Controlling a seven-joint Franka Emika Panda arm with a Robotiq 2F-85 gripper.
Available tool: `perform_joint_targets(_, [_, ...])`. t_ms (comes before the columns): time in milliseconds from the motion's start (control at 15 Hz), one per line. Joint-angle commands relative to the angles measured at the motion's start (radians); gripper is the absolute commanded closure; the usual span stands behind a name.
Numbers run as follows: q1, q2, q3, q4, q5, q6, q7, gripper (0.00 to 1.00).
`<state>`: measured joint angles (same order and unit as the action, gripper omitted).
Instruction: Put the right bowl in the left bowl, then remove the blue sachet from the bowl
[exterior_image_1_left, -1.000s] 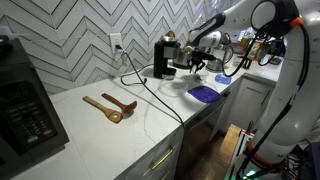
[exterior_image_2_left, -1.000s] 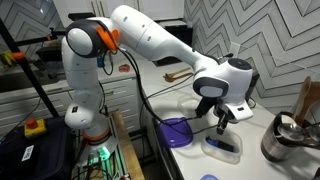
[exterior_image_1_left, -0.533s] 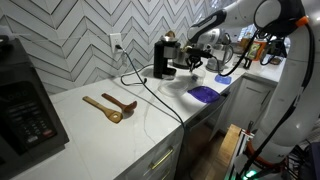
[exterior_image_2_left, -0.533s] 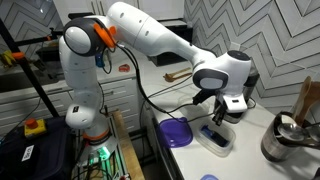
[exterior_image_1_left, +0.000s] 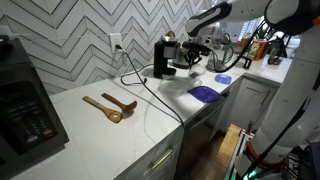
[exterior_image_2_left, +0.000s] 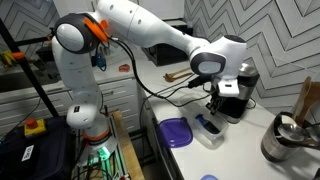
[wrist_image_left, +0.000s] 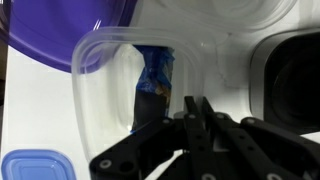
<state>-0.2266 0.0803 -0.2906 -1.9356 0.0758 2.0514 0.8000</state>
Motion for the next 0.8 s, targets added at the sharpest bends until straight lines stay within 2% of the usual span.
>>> perform_joint_targets(0, [-0.009,0.004,0.007,0.004,0.000,-0.003,-0.001,0.93])
perform_joint_targets(333, [-0.012,0.009,0.006,0.004,0.000,-0.003,-0.002,0.93])
perform_joint_targets(400, [-0.012,0.009,0.006,0.004,0.000,-0.003,-0.002,0.98])
perform_joint_targets(733, [0.023,-0.017,0.036,-0.004,-0.041,-0.015,0.128,0.98])
